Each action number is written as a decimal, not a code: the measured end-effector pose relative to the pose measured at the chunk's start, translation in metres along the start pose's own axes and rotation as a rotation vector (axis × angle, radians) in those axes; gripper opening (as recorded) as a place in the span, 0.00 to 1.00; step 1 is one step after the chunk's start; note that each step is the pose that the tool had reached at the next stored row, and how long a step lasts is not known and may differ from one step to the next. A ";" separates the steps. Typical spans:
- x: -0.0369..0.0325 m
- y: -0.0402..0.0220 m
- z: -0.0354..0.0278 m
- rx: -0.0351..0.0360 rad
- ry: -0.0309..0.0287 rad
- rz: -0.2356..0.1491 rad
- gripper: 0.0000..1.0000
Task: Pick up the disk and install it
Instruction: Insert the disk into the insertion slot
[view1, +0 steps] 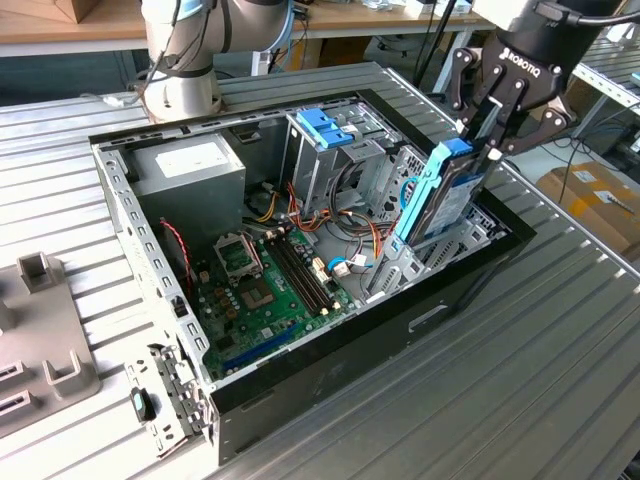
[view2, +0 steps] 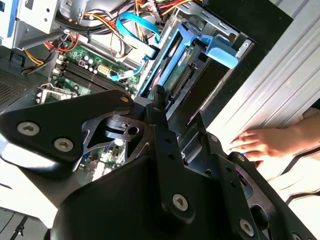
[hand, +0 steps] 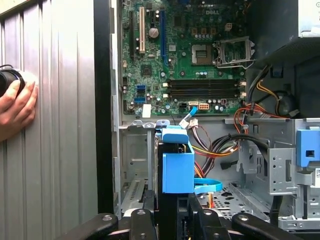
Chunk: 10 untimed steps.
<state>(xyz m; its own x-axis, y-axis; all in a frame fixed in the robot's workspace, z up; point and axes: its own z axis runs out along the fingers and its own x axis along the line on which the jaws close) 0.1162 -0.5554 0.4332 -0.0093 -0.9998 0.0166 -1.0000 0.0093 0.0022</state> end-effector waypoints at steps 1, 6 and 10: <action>0.0000 0.0000 0.0019 0.0000 -0.0001 0.000 0.35; -0.0003 0.0000 0.0170 0.0000 -0.0001 0.000 0.35; -0.0005 -0.0001 0.0295 0.0000 -0.0001 0.000 0.35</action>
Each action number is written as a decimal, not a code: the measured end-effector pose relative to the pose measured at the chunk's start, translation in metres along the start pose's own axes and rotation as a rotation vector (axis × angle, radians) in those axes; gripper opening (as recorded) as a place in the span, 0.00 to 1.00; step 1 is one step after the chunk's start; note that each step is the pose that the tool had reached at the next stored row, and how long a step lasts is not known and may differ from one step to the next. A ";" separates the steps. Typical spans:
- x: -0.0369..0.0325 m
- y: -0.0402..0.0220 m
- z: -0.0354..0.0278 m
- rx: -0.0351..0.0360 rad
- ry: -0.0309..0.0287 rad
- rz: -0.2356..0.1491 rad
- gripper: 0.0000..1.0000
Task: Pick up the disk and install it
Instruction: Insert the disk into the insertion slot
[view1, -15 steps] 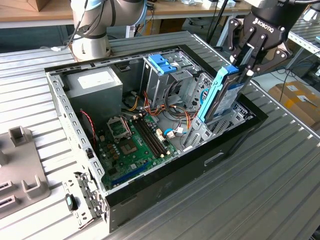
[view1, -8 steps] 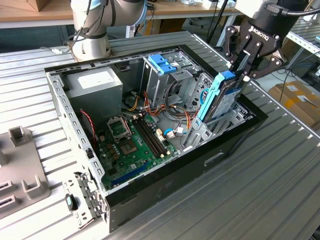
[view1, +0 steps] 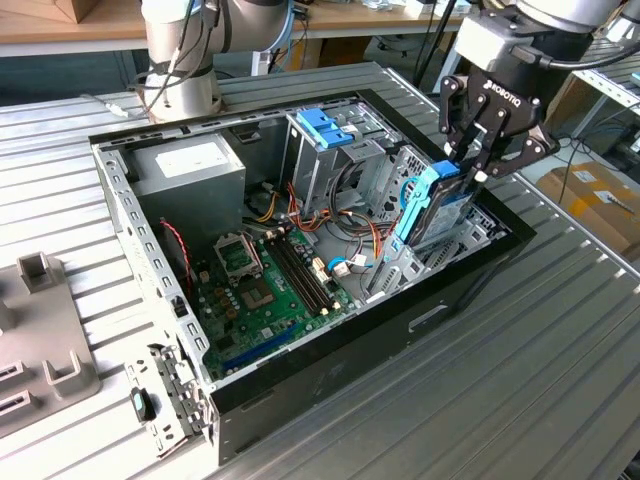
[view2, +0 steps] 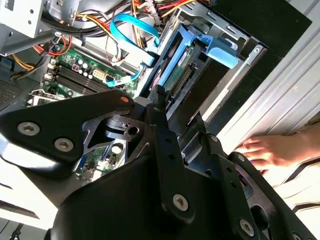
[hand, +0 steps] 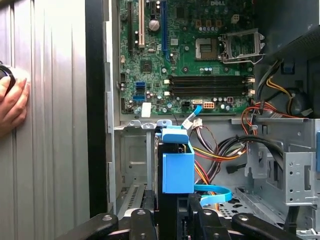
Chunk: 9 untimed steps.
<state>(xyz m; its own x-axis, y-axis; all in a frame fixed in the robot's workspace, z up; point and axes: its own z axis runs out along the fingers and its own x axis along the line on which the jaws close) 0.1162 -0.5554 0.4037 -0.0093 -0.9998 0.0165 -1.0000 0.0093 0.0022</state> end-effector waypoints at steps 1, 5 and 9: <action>0.0000 0.0000 0.0018 0.0000 0.0000 0.000 0.35; -0.0001 0.0000 0.0105 0.0000 0.0001 0.000 0.35; -0.0004 -0.0001 0.0224 0.0000 0.0001 0.000 0.35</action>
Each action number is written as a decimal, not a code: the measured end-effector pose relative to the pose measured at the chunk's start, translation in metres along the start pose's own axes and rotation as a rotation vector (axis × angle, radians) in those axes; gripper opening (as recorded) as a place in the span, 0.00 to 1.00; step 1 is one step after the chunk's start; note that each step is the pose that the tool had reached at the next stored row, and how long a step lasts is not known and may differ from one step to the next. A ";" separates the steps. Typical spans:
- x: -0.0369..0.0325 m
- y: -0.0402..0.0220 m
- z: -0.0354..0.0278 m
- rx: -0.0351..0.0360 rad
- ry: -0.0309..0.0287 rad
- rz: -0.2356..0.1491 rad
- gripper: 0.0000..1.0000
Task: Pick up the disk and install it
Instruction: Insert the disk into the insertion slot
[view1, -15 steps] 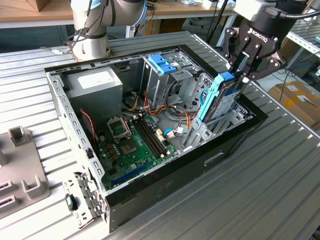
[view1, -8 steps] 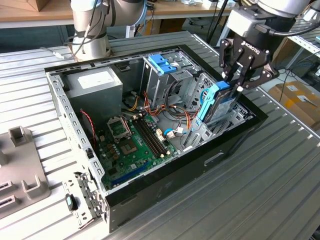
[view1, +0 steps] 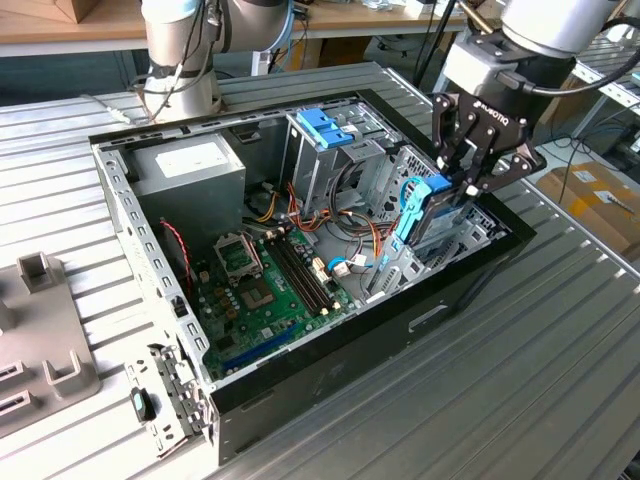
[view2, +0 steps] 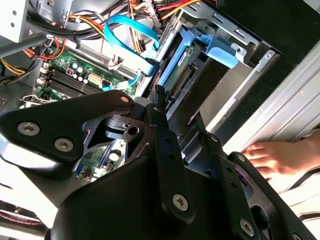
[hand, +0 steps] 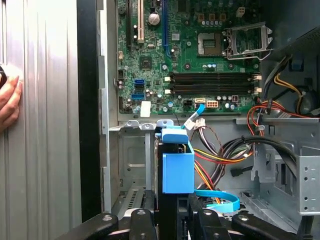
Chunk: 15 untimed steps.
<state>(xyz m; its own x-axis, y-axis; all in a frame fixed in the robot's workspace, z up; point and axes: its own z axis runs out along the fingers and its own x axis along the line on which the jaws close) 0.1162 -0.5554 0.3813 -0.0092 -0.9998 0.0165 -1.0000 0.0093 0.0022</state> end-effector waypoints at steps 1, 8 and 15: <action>-0.0001 0.0000 0.0041 0.0000 0.0000 0.000 0.35; -0.0003 -0.0001 0.0193 0.0000 -0.0001 0.000 0.35; -0.0004 -0.0001 0.0203 0.0001 -0.0002 0.000 0.35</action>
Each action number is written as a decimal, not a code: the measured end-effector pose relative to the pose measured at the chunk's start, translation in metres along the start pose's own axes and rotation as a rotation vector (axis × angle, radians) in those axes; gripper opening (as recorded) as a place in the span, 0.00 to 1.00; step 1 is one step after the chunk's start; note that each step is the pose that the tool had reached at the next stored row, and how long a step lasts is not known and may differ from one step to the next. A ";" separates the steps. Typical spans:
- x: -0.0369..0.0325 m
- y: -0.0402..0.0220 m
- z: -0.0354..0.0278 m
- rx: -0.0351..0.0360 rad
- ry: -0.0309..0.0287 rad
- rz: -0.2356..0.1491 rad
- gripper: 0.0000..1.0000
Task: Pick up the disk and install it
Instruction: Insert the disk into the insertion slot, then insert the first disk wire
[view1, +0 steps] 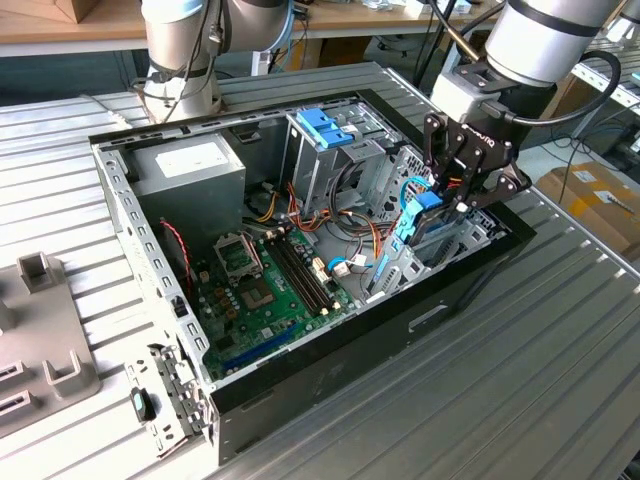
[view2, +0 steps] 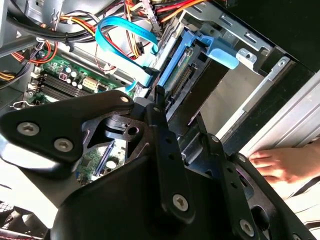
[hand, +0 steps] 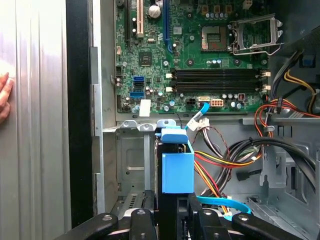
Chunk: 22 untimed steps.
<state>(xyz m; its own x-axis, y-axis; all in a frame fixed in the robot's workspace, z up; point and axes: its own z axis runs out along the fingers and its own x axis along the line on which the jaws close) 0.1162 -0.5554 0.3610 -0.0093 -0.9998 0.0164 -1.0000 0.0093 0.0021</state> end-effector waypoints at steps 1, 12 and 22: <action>0.0000 0.0000 0.0000 -0.0001 0.0000 0.000 0.42; 0.0000 0.0000 0.0006 -0.0001 0.0002 0.000 0.42; 0.0001 0.0000 -0.0070 -0.0001 -0.0011 0.000 0.42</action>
<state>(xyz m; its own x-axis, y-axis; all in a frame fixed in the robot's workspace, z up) 0.1162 -0.5554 0.3680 -0.0093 -0.9998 0.0153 -1.0000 0.0093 0.0022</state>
